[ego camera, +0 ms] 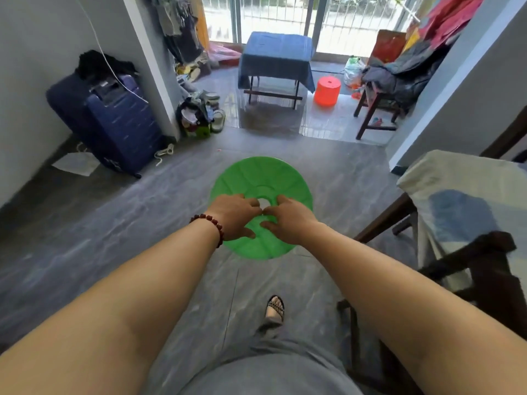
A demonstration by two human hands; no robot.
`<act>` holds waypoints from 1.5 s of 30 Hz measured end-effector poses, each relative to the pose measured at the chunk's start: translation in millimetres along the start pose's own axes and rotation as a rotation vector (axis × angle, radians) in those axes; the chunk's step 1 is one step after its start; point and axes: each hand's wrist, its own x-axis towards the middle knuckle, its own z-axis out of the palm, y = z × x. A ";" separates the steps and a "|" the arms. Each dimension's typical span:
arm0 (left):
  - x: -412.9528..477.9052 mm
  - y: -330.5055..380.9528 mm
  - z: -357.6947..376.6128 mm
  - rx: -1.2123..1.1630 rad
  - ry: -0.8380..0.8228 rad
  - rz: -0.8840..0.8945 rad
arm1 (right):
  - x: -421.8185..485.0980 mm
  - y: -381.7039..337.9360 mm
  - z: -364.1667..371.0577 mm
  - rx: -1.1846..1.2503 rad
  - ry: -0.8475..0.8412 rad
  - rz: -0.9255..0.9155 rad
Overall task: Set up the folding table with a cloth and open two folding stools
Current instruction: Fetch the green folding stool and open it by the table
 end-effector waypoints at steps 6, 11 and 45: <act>91.3 -71.3 -39.9 -0.022 0.012 -0.059 | 107.9 45.1 -64.7 -0.025 -0.003 -0.025; 143.5 -128.2 -45.7 -0.034 -0.034 -0.066 | 183.3 58.3 -87.8 -0.037 -0.035 -0.061; 606.2 -616.5 -121.8 -0.011 -0.017 -0.008 | 803.1 190.0 -307.3 -0.016 -0.016 -0.017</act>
